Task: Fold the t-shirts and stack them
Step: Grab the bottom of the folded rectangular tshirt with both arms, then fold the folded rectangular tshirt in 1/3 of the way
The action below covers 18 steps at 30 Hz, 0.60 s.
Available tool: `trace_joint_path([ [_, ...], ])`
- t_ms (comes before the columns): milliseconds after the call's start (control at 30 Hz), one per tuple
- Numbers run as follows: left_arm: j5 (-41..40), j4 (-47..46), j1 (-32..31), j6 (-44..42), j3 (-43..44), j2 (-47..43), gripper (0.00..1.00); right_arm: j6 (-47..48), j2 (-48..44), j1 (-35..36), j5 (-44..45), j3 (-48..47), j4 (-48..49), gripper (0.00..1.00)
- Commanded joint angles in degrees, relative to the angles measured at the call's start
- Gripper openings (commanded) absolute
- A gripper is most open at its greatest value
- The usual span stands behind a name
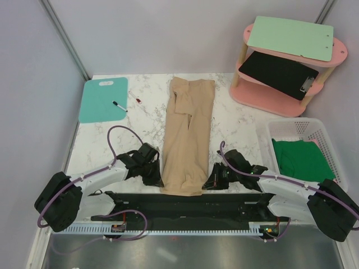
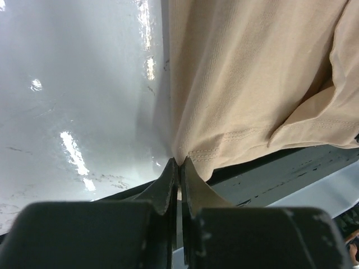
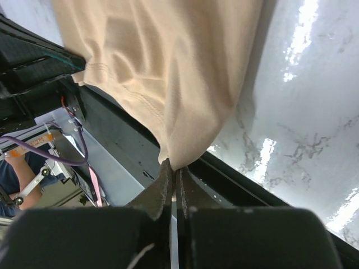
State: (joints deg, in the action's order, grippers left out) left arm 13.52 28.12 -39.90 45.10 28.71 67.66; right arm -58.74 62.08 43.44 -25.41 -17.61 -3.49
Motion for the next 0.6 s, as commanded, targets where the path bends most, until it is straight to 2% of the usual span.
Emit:
trace_joint_path([
  [0,1.6,-1.1,-0.2,-1.5,3.5,-1.8,0.02,0.7,-4.0,0.2,2.6,-1.3,2.0,0.0],
  [133,-0.9,-0.3,-0.1,-0.7,7.4,-3.0,0.02,3.7,-6.4,0.2,6.2,-4.5,-1.0,0.0],
  [267,-3.8,1.2,0.1,-1.6,15.0,-0.5,0.02,7.5,-5.8,0.1,11.4,-10.2,-2.9,0.0],
  [567,-5.7,5.5,3.3,-7.4,32.4,9.6,0.02,15.9,5.0,-3.9,22.1,-25.1,-5.4,0.0],
])
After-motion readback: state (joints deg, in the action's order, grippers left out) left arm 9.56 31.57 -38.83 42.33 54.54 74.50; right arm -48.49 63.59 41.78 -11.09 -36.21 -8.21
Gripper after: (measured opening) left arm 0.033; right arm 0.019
